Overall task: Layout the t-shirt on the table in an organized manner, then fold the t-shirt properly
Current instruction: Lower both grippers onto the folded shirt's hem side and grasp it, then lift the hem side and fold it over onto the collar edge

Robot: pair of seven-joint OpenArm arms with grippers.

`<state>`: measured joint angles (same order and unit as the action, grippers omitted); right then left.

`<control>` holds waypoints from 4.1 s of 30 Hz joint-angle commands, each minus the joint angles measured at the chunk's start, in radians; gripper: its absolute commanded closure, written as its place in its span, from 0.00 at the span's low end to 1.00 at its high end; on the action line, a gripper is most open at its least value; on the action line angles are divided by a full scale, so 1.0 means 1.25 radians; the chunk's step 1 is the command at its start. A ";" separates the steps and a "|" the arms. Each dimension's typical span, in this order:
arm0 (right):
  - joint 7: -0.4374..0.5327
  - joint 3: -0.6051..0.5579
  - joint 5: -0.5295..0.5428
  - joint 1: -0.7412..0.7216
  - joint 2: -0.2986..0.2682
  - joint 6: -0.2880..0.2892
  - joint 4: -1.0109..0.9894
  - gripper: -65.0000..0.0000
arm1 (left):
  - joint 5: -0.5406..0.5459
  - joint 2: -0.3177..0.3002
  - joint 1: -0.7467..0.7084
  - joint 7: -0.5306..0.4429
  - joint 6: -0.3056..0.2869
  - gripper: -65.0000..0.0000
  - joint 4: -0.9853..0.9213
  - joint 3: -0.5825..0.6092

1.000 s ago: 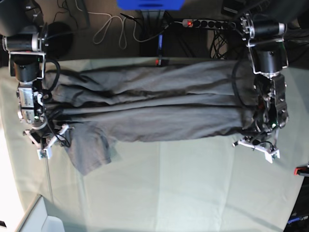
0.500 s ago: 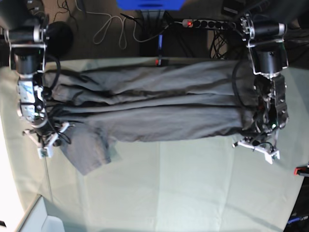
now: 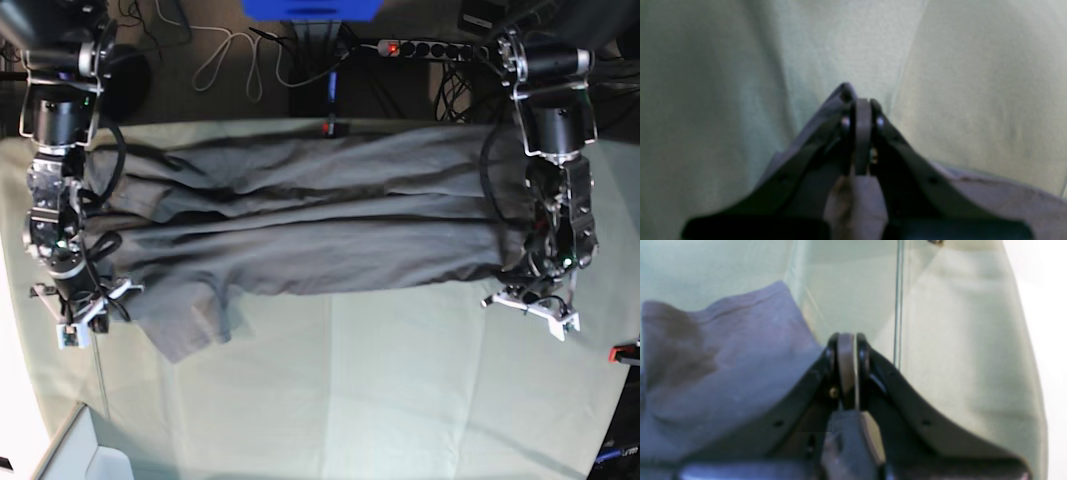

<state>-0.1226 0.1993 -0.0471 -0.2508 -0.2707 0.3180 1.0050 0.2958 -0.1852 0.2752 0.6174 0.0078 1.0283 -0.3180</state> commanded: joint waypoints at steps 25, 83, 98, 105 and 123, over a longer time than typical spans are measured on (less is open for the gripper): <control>-0.017 0.000 -0.001 -0.066 -0.046 0.069 -0.156 0.41 | 0.003 -0.007 0.014 -0.016 -0.002 1.00 0.053 -0.002; -0.017 0.035 0.005 -0.138 -0.004 0.069 0.012 1.00 | 0.003 -0.007 0.065 -0.016 -0.003 1.00 0.186 -0.080; -0.015 0.035 0.006 0.022 -0.003 0.110 0.144 1.00 | 0.003 -0.007 0.014 -0.016 -0.004 1.00 0.187 -0.080; -0.007 0.052 0.006 0.139 -0.006 0.124 0.202 1.00 | 0.005 -0.006 -0.085 -0.016 -0.004 1.00 0.278 -0.080; 0.156 0.201 0.005 0.272 0.018 0.227 0.202 1.00 | 0.179 -0.006 -0.351 -0.016 0.002 1.00 0.525 -0.123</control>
<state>0.0452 0.4435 -0.0547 0.0986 -0.2321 0.5835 1.2396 0.5224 -0.1768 -0.1711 0.6250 0.0071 1.6661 -0.4599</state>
